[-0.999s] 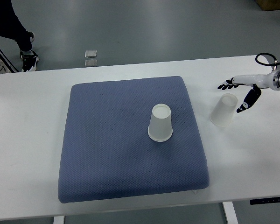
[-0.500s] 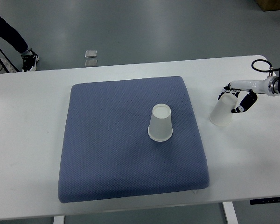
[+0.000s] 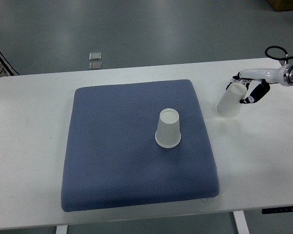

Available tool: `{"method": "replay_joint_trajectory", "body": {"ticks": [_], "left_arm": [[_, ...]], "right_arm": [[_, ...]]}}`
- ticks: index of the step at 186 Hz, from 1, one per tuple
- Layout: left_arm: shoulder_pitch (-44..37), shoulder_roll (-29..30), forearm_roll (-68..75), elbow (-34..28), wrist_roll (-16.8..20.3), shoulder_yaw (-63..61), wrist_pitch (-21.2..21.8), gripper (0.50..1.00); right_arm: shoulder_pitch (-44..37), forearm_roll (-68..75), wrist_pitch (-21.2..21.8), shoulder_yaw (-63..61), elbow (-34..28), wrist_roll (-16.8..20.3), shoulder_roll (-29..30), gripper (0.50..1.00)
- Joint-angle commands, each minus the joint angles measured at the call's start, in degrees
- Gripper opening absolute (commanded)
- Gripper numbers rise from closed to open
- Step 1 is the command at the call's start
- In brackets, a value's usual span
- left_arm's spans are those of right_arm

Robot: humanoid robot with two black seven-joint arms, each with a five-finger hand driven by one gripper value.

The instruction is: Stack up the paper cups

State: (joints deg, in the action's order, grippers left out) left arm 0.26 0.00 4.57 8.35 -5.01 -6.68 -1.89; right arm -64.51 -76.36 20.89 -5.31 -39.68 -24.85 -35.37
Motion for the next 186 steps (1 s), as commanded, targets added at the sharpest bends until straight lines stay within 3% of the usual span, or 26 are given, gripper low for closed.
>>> {"method": "replay_joint_trajectory", "body": {"ticks": [1, 63, 129, 186], "left_arm": [[0.0, 0.0, 0.0, 0.0, 0.0, 0.0, 0.0, 1.0], [0.0, 0.0, 0.0, 0.0, 0.0, 0.0, 0.0, 1.0], [0.0, 0.0, 0.0, 0.0, 0.0, 0.0, 0.0, 1.0], [0.0, 0.0, 0.0, 0.0, 0.0, 0.0, 0.0, 1.0]], "right_arm": [[-3.1, 0.1, 1.8, -0.2, -5.7, -1.3, -2.4, 0.601], [-10.8, 0.1, 3.4, -0.2, -22.3, -1.6, -4.4, 0.603], [-16.7, 0.3, 8.6, 1.2, -25.6, -1.6, -0.8, 0.609], [-17.1, -0.9, 8.6, 4.1, -25.2, -1.4, 1.9, 0.611]]}}
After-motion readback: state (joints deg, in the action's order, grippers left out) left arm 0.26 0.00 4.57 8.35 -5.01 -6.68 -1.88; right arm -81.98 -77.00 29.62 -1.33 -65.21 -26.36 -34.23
